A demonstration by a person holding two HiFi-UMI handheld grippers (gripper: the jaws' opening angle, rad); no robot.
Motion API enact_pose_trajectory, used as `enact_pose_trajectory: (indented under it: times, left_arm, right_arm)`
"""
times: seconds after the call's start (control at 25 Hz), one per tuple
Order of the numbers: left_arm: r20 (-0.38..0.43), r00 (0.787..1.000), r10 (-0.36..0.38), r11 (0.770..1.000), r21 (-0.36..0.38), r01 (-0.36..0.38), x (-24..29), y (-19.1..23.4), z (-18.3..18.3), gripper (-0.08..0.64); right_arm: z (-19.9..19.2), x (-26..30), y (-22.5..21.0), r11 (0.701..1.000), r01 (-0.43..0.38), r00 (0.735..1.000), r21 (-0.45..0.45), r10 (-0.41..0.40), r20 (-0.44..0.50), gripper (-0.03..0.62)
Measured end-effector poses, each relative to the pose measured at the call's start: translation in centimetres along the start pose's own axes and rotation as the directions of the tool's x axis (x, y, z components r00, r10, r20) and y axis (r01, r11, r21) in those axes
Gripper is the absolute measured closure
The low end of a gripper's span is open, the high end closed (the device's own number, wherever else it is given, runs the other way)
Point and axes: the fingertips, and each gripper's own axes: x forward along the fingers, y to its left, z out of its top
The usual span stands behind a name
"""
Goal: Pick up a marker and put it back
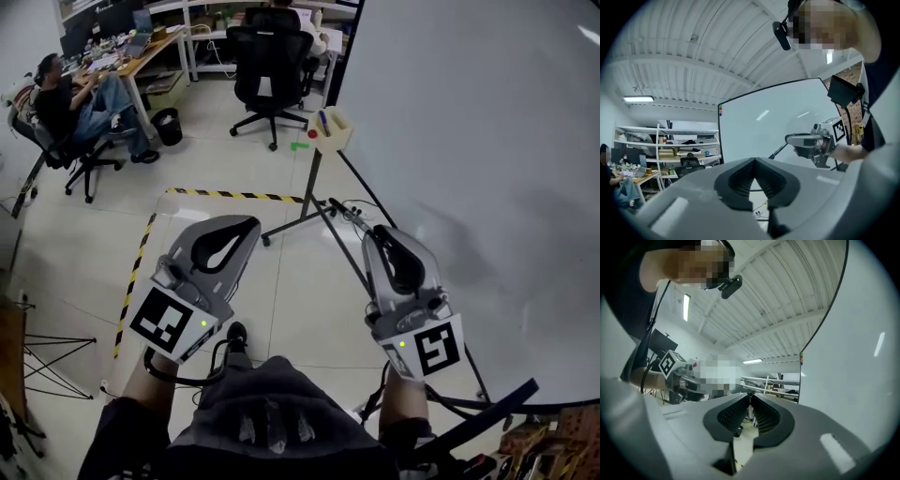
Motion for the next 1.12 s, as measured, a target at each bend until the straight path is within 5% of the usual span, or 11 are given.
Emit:
enact_pose_trajectory:
  times: [0.36,0.68,1.12]
  left_arm:
    - [-0.030,0.994,0.107,0.994,0.002,-0.107,-5.6,-0.9,-0.3,0.554]
    - [-0.038,0.985,0.168,0.984,-0.055,-0.170,-15.2,-0.3,-1.4,0.554]
    - [-0.016,0.999,0.042,0.991,-0.127,-0.044,-29.8,-3.8,-2.0,0.554]
  right_arm:
    - [-0.1,-0.1,4.4,0.995,-0.077,0.997,0.062,0.079,-0.026,0.552]
    - [0.7,0.9,13.8,0.986,-0.159,0.983,0.047,0.163,-0.088,0.552]
    - [5.3,-4.1,28.1,0.993,-0.119,0.980,0.013,0.119,-0.157,0.552]
